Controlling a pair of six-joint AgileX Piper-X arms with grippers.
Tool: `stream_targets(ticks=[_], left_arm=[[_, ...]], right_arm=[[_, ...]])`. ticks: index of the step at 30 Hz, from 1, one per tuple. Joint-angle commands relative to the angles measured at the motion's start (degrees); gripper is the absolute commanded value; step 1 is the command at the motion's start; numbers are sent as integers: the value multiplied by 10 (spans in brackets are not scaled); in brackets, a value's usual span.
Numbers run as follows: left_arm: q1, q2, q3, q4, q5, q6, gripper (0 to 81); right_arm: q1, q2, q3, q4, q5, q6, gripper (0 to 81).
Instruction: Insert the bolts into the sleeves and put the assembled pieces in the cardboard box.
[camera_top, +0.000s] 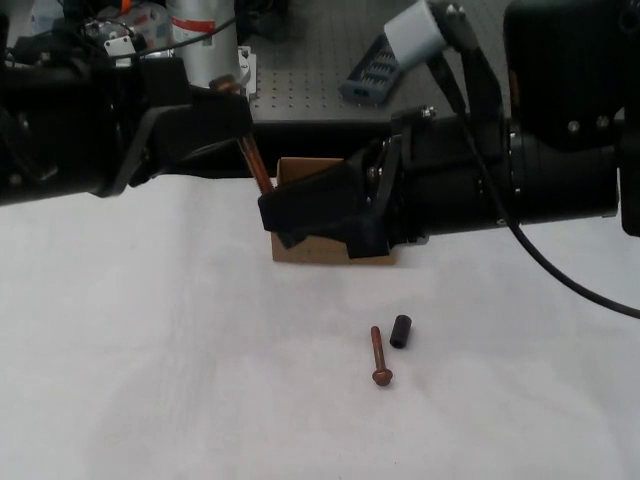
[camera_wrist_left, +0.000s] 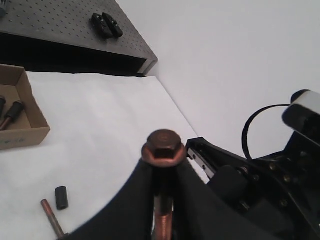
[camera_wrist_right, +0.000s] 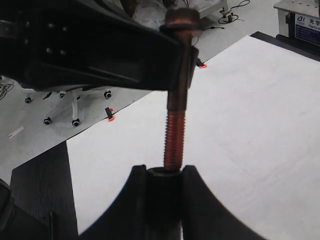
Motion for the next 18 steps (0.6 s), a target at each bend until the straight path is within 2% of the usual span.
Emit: stream_targets(ticks=[1,18], left_arm=[[1,-7,-3,-12,6,-7,6],[1,-7,-3,-6,6,-27,6]], right_arm=[[2,0,-6,-14,1,0,28],[2,0,-6,-49,2,0,28]])
